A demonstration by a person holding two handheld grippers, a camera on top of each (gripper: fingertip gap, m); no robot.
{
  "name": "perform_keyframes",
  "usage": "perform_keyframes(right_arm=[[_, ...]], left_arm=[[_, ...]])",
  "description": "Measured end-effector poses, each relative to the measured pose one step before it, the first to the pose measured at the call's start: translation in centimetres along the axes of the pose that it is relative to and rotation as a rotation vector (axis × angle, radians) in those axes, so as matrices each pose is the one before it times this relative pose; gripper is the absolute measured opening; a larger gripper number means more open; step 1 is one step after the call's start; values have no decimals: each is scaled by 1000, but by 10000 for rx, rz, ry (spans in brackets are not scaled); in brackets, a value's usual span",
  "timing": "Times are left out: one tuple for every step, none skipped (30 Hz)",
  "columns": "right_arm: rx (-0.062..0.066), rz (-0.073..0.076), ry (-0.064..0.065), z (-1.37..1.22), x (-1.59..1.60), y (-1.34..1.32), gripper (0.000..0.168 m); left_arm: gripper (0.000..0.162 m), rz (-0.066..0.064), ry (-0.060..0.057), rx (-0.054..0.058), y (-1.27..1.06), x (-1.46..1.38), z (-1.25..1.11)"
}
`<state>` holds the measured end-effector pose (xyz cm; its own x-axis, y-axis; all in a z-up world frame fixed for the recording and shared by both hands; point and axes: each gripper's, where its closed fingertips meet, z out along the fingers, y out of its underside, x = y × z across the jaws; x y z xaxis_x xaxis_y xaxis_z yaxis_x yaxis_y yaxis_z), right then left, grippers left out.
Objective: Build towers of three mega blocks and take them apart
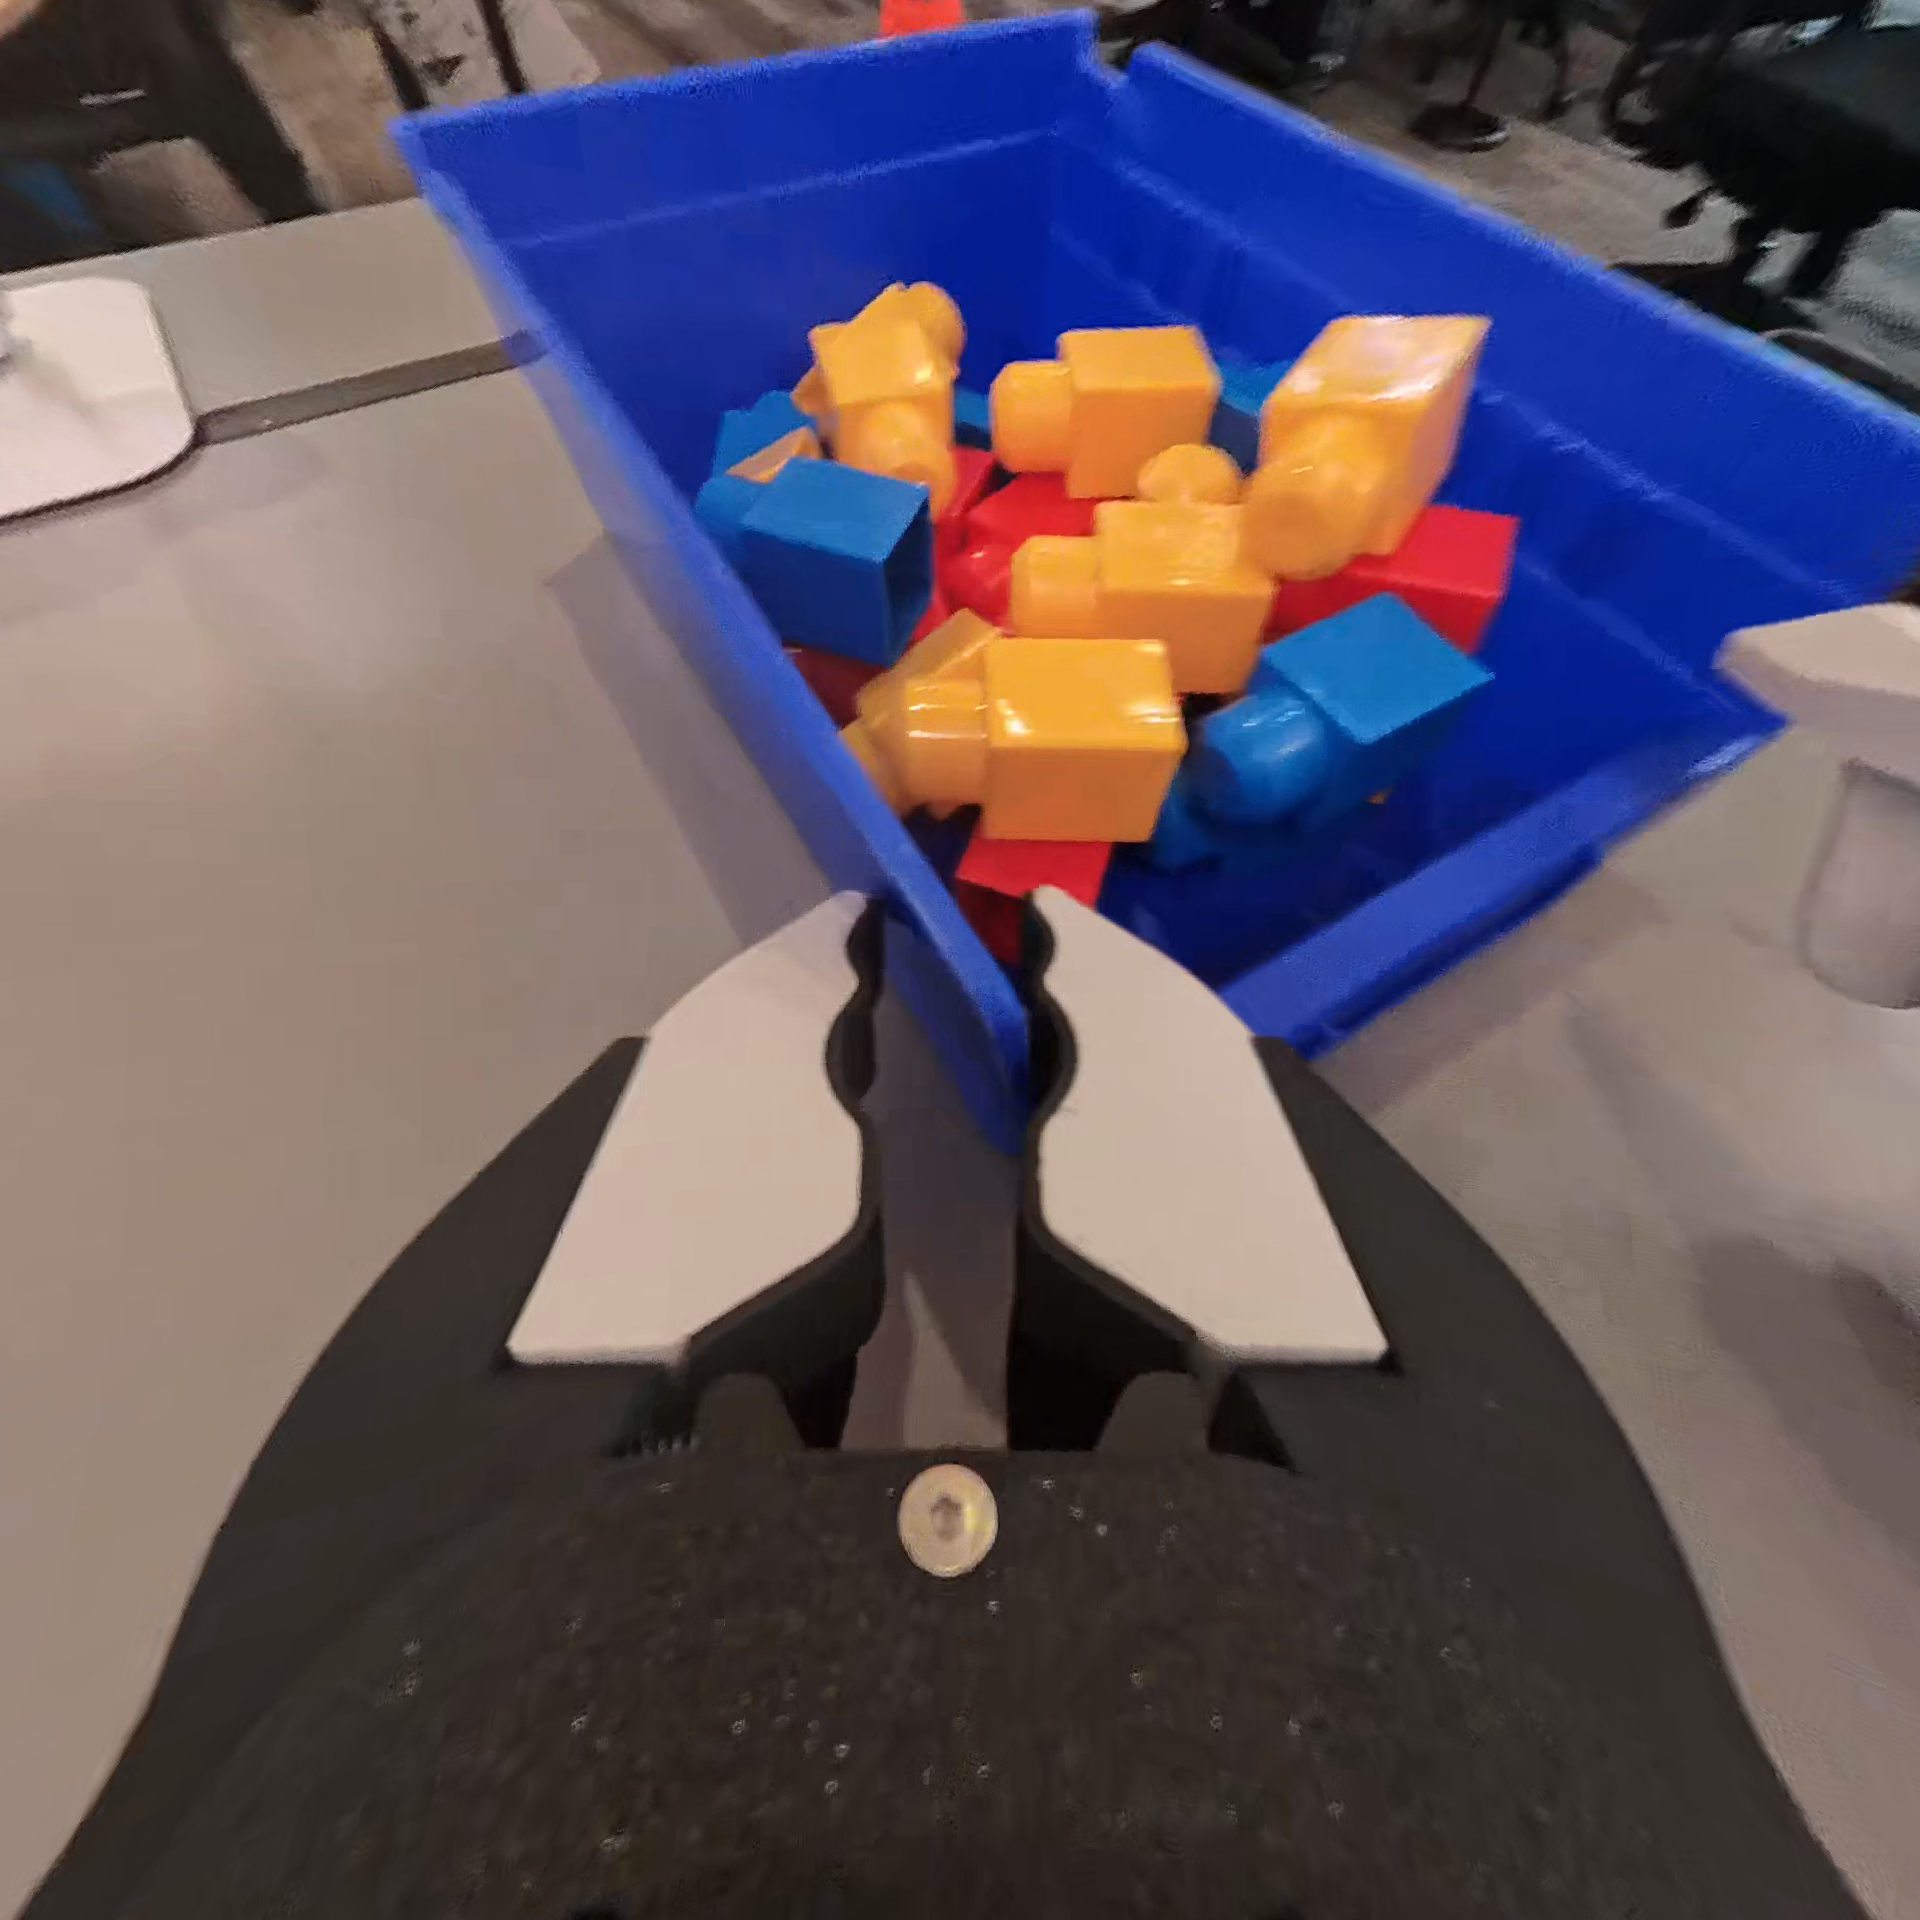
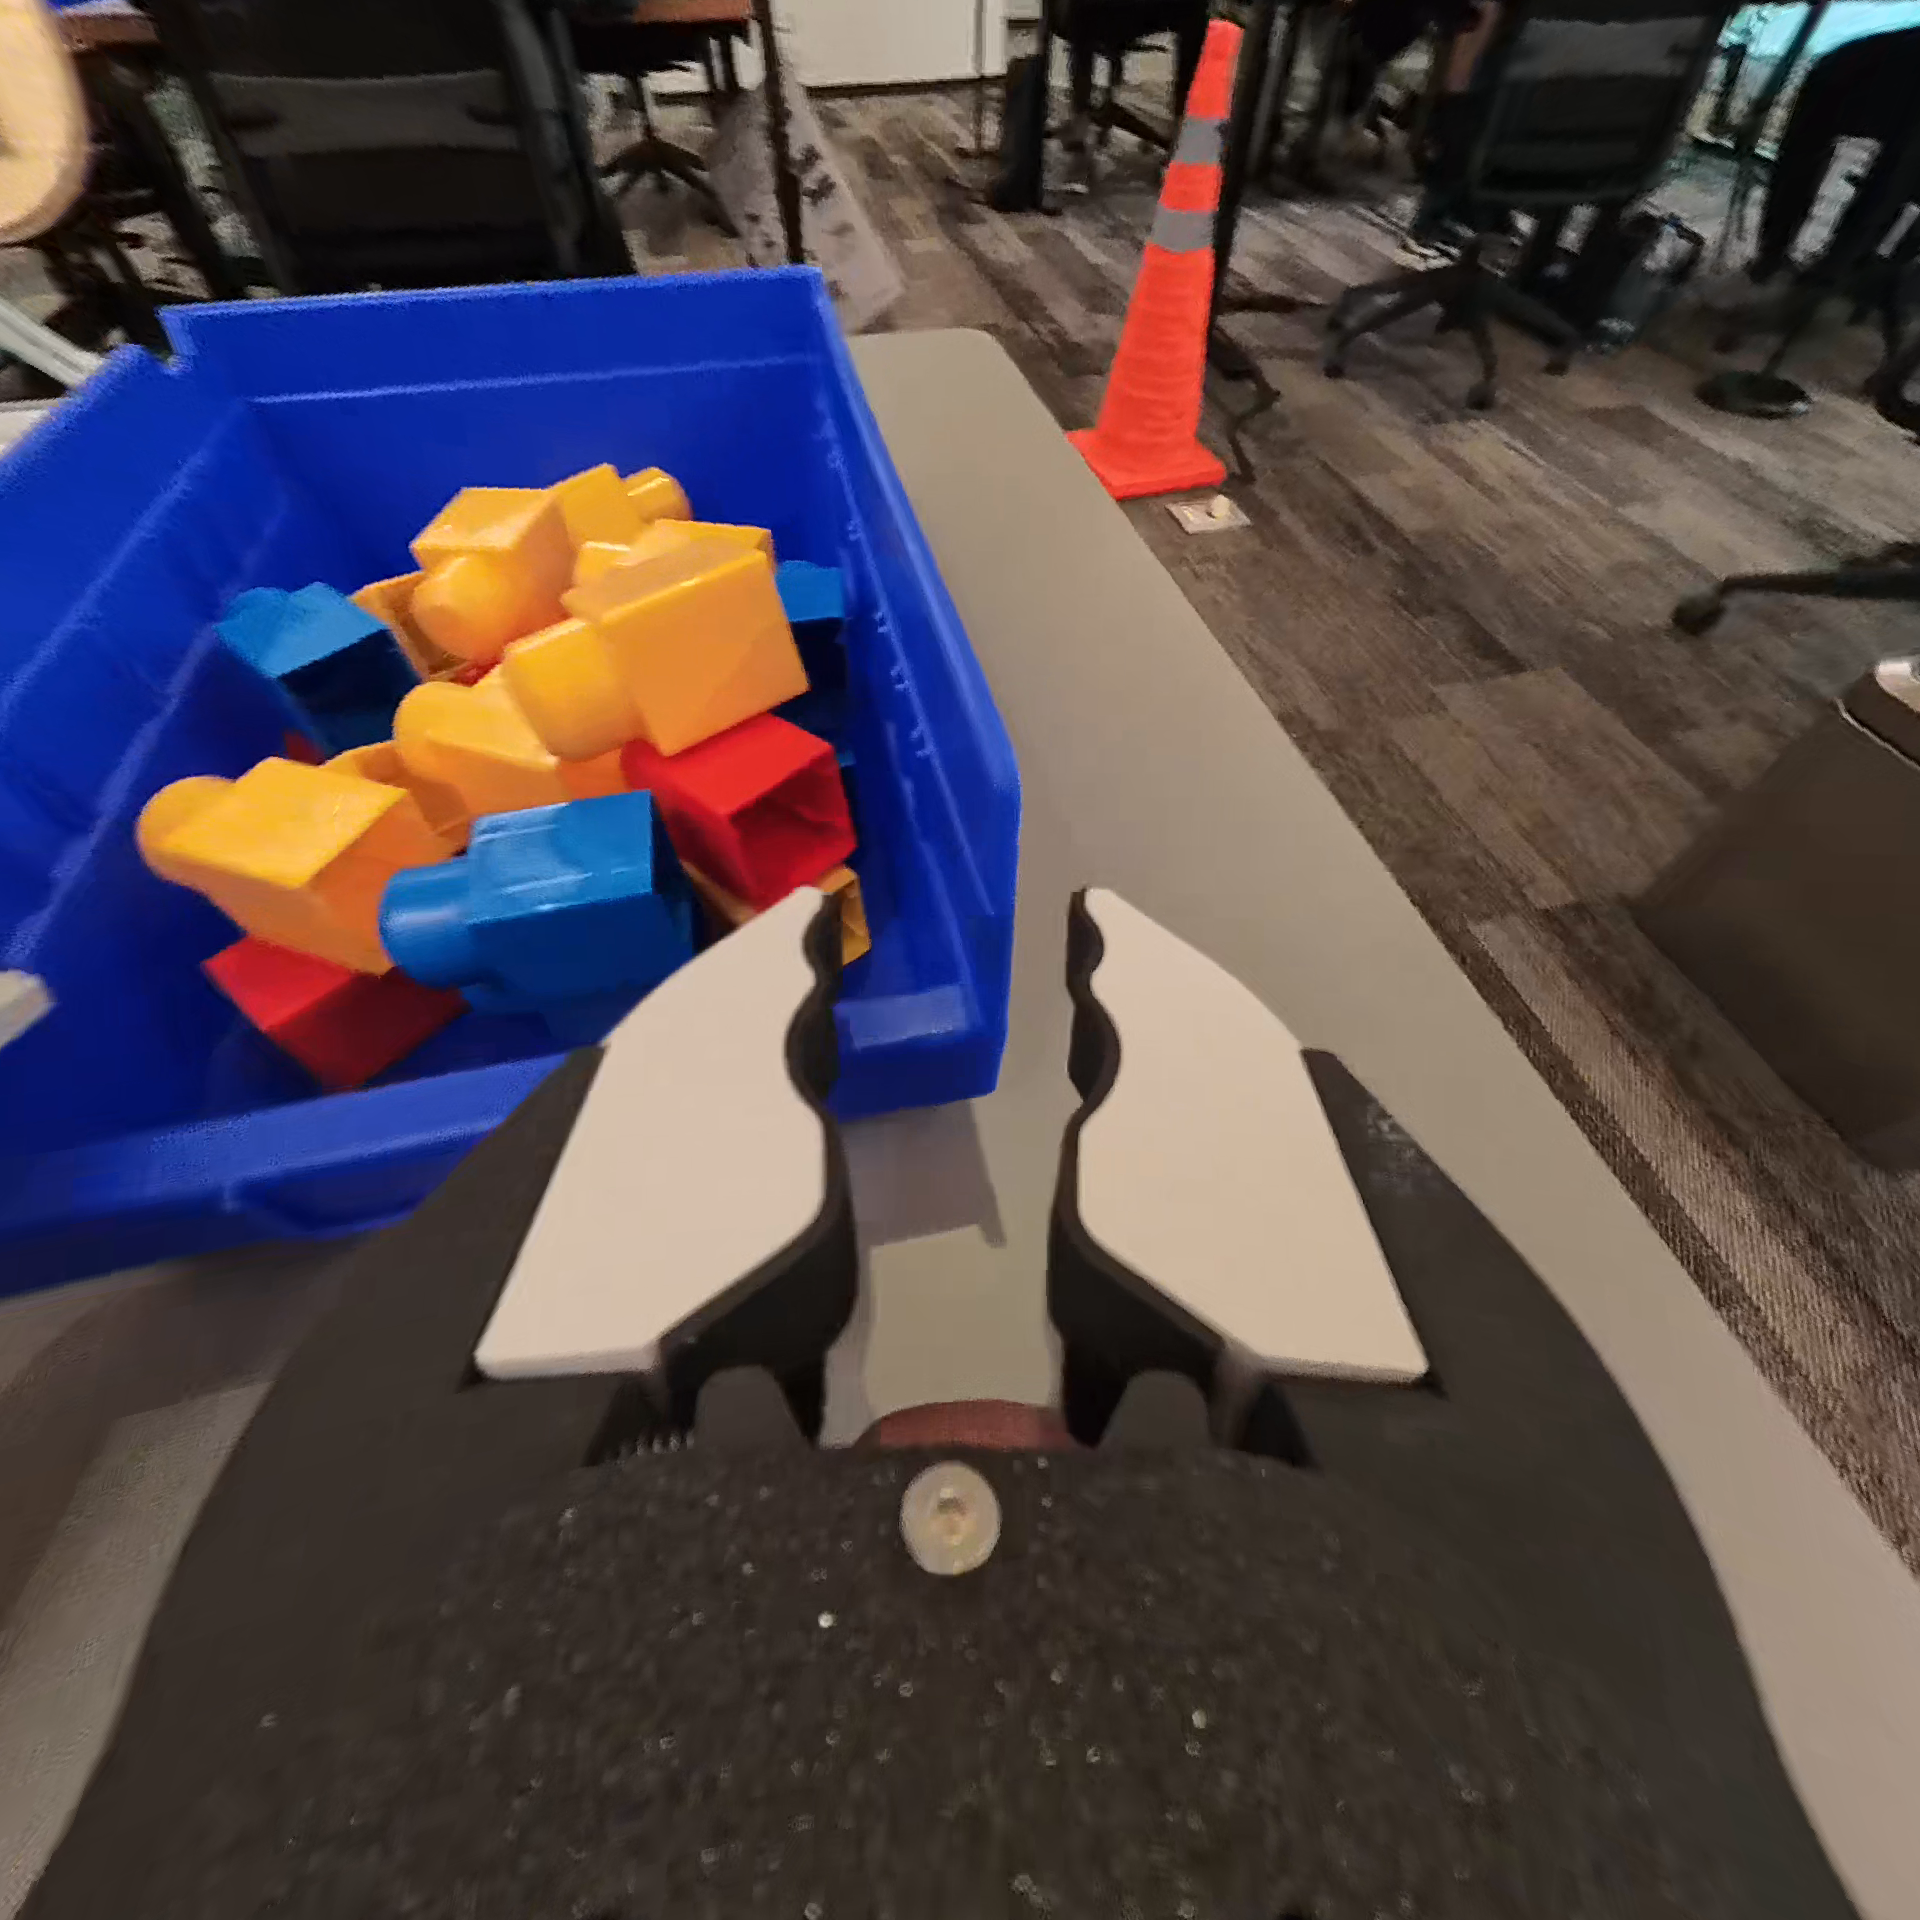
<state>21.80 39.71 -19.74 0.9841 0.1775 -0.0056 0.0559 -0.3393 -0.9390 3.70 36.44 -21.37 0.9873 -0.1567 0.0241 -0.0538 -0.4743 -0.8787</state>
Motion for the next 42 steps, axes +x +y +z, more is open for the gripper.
perform_keyframes(right_arm=[[-65, 80, 138, 381, -130, 89, 41], [-60, -22, -98, 289, -579, 140, 41], [-65, -54, -164, 240, -792, 195, 41], [-64, -113, 10, 205, -621, 207, 42], [-77, -212, 233, 145, -319, 175, 36], [-66, -251, 366, 21, -95, 75, 26], [36, -163, 304, -216, -32, -156, 10], [123, -55, -105, -374, -509, -351, 7], [67, 69, -270, -435, -811, -321, 5], [28, 176, -187, -501, -913, -273, 3], [99, 122, -83, -570, -1046, -364, 3], [158, -74, -2, -575, -1241, -497, 2], [167, -135, -66, -573, -1528, -602, 2], [216, -96, -177, -517, -1781, -694, 2], [279, -67, -248, -444, -1982, -746, 2], [269, -23, -238, -306, -2074, -678, 2], [179, 34, -202, -169, -2108, -534, 2], [78, 116, -210, -62, -2139, -361, 2], [32, 168, -230, 42, -2169, -170, 2], [12, 169, -235, 111, -2176, 29, 2], [-44, 146, -204, 169, -2126, 264, 2], [-77, 103, -146, 174, -1966, 405, 2], [-71, 59, -108, 118, -1764, 461, 2], [-93, 19, -93, 39, -1549, 438, 2], [-126, -6, -115, -8, -1398, 421, 2], [-114, 2, -138, -15, -1229, 400, 2], [-80, 2, -118, 19, -1024, 408, 2], [-63, -41, -64, 58, -807, 417, 2], [-70, -74, -13, 97, -605, 455, 2], [-60, -52, 1, 101, -425, 501, 2], [81, -16, 3, 64, -277, 358, 2], [113, -17, 0, 61, -158, 327, 2], [-4, -19, -33, 17, -102, 326, 2], [-87, -15, -107, -14, -102, 202, 2], [-112, -47, -212, -79, -112, 106, 3], [-78, -86, -303, -199, -113, 39, 7], [14, -116, -356, -468, -144, -112, 17], [80, -134, -394, -753, -191, -263, 28], [147, -139, -434, -965, -308, -382, 34], [247, -143, -500, -1111, -503, -485, 38], [336, -114, -571, -1126, -755, -600, 40], [368, -58, -590, -978, -1024, -658, 40]], left_arm=[[23, -152, 54, 129, 3, -264, 128], [20, -166, -187, 71, -32, -482, -51], [17, -24, -270, -75, -2, -503, -79], [15, -34, -210, -144, 27, -417, -53], [12, -40, -240, -107, 4, -535, -77], [9, -83, -234, -34, -5, -670, -98], [7, -134, -117, 1, 34, -642, -121], [5, -158, -138, 6, 103, -770, -262], [4, -147, 11, 60, 80, -679, -386], [4, -113, 46, 50, 107, -709, -470], [3, -118, 18, 33, 97, -859, -544], [3, -144, 36, 18, 37, -1023, -613], [3, -189, 4, 44, -33, -1267, -730], [3, -168, -59, 114, -145, -1573, -843], [3, -142, -83, 152, -264, -1772, -953], [3, -119, -147, 185, -344, -1899, -1058], [3, 2, -252, 154, -374, -1961, -1068], [3, 101, -297, 106, -370, -2013, -1090], [3, 58, -272, 71, -311, -2065, -1027], [3, 93, -265, -23, -156, -2095, -847], [3, 82, -273, -58, -22, -2115, -719], [3, 13, -236, -25, 51, -1992, -544], [3, 95, -182, -72, 235, -1764, -384], [3, 74, -164, -113, 447, -1569, -332], [3, 28, -101, -129, 545, -1358, -357], [3, -39, -37, -109, 544, -1218, -317], [3, -155, 15, -81, 554, -1034, -190], [3, -118, 7, -73, 587, -842, -62], [3, -33, -21, -64, 606, -640, 46], [3, -54, -11, -21, 595, -498, 122], [3, -29, -2, 34, 453, -372, 167], [3, 83, -29, 66, 202, -219, 100], [4, 200, -140, -26, 174, -220, 73], [4, 255, -172, -67, 248, -183, 56], [15, 286, 194, -44, 363, 341, -30], [31, 199, 457, -155, 591, 685, -364], [48, -114, 314, -212, 724, 420, -704], [65, -369, 633, -14, 385, 715, -1083], [71, -579, 725, 22, 98, 667, -1501], [71, -464, 734, 185, -285, 562, -1831], [71, -296, 442, 398, -627, 23, -2022], [68, -88, 162, 421, -726, -611, -2072]])
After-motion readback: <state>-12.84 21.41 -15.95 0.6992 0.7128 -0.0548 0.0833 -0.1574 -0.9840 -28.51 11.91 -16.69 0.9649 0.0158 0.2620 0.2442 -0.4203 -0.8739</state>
